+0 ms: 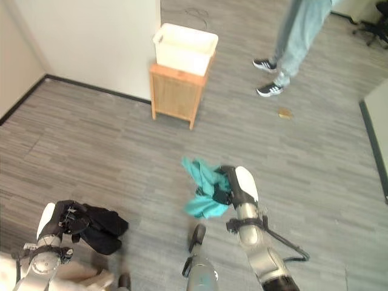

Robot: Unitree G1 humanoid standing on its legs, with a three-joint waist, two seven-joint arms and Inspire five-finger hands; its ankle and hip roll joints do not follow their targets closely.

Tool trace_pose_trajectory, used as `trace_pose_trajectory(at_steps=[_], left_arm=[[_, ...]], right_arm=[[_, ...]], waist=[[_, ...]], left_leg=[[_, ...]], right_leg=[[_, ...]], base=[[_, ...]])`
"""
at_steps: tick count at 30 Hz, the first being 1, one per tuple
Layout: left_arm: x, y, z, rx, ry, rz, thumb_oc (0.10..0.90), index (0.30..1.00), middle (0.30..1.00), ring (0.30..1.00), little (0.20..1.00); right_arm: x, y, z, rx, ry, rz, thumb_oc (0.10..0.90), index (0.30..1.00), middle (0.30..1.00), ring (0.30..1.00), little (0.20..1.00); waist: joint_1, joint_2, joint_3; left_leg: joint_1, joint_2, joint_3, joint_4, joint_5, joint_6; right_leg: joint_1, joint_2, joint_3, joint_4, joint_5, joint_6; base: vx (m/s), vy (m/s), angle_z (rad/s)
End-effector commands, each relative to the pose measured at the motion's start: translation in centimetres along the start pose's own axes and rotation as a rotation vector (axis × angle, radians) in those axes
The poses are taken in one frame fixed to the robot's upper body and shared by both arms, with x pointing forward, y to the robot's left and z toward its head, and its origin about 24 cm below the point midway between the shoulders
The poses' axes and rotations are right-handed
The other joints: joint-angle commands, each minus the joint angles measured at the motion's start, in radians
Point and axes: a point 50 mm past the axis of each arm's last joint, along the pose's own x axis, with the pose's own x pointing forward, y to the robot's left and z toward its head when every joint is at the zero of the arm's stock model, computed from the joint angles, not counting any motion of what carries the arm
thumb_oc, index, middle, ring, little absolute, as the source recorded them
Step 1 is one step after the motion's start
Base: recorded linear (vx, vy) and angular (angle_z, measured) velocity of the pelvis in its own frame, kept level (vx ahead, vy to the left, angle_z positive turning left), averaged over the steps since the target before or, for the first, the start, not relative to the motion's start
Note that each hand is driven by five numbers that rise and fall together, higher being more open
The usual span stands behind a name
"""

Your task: Pick up bed clothes into laundry basket.

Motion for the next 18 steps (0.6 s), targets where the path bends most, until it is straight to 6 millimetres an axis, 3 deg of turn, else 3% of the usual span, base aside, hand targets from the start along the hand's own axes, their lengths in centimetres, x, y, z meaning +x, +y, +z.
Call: trace_pose_trajectory(at_steps=[1,3,4,5,6,7,10,12,14,18], left_arm=[[1.2,3.2,5.4,-0.06,-0.279,0.141,0.4,0.3,0.3,0.3,0.3],[1.1,3.1,5.6,-0.094,-0.284,0.142,0.4,0.3,0.3,0.3,0.3],[1.1,3.1,6.3,-0.112,-0.311,0.138,0.4,0.3,0.3,0.3,0.3],[1.1,3.1,6.3,-0.111,-0.313,0.139,0.4,0.3,0.3,0.3,0.3],[1.1,3.3,6.6,-0.133,-0.329,0.141,0.4,0.3,0.3,0.3,0.3],[1.1,3.3,6.7,-0.133,-0.33,0.141,0.4,0.3,0.3,0.3,0.3],[0.6,3.0,6.9,-0.148,-0.347,0.131,0.4,0.3,0.3,0.3,0.3],[0.3,2.9,6.9,-0.144,-0.353,0.127,0.4,0.3,0.3,0.3,0.3],[0.0,2.7,6.9,-0.136,-0.359,0.119,0.4,0.3,0.3,0.3,0.3],[-0.2,2.6,6.8,-0.137,-0.356,0.123,0.4,0.3,0.3,0.3,0.3]], right_arm=[[2.4,-5.0,5.0,0.018,-0.254,-0.23,0.4,0.3,0.3,0.3,0.3],[2.7,-5.2,5.3,0.014,-0.266,-0.227,0.4,0.3,0.3,0.3,0.3],[3.0,-5.7,5.6,0.012,-0.278,-0.245,0.4,0.3,0.3,0.3,0.3],[3.0,-5.8,5.6,0.014,-0.279,-0.247,0.4,0.3,0.3,0.3,0.3],[3.2,-6.0,5.6,-0.005,-0.277,-0.241,0.4,0.3,0.3,0.3,0.3],[3.2,-6.1,5.6,-0.004,-0.278,-0.242,0.4,0.3,0.3,0.3,0.3],[3.4,-6.2,5.9,-0.019,-0.291,-0.229,0.4,0.3,0.3,0.3,0.3],[3.4,-6.0,5.8,-0.017,-0.288,-0.221,0.4,0.3,0.3,0.3,0.3],[3.4,-5.8,5.4,-0.028,-0.277,-0.209,0.4,0.3,0.3,0.3,0.3],[3.5,-5.6,5.5,-0.033,-0.277,-0.201,0.4,0.3,0.3,0.3,0.3]], waist=[[-0.014,0.016,-0.051],[0.008,0.011,-0.03],[0.038,-0.005,-0.003],[0.033,-0.013,-0.004],[0.075,-0.023,0.021],[0.076,-0.03,0.021],[0.126,-0.029,0.033],[0.153,-0.003,0.029],[0.18,0.027,0.021],[0.224,0.044,0.024]], left_leg=[[0.114,0.03,0.032,0.135,0.023,-0.055],[-0.016,0.047,0.003,0.386,0.15,-0.053],[-0.117,0.052,0.018,0.552,0.187,-0.024],[-0.128,0.043,0.013,0.554,0.194,-0.021],[-0.216,-0.001,0.05,0.589,0.11,-0.003],[-0.22,-0.01,0.054,0.587,0.114,0.003],[-0.312,-0.117,0.075,0.445,0.007,0.035],[-0.352,-0.145,0.1,0.258,0.092,0.032],[-0.383,-0.145,0.118,0.078,0.218,0.013],[-0.477,-0.143,0.143,0.002,0.286,-0.012]], right_leg=[[0.091,0.008,0.015,-0.157,0.063,0.032],[0.154,0.025,-0.005,-0.168,0.022,-0.019],[0.214,0.038,-0.011,-0.178,-0.031,-0.058],[0.208,0.029,-0.014,-0.178,-0.026,-0.059],[0.259,0.029,0.002,-0.178,-0.073,-0.06],[0.253,0.02,0.004,-0.178,-0.068,-0.058],[0.308,0.019,0.03,-0.178,-0.106,-0.038],[0.348,0.04,0.033,-0.178,-0.132,-0.026],[0.4,0.069,0.036,-0.178,-0.176,-0.029],[0.508,0.09,0.055,-0.178,-0.242,-0.042]], base=[[0.41,-0.28,0.2],[0.4,-0.368,0.12],[0.31,-0.335,-0.18],[0.46,-0.311,-0.36],[0.22,-0.086,-0.14],[0.36,-0.098,0.01],[0.34,0.034,-0.3],[0.38,0.124,-0.41],[0.45,0.09,-0.24],[0.39,0.079,-0.16]])
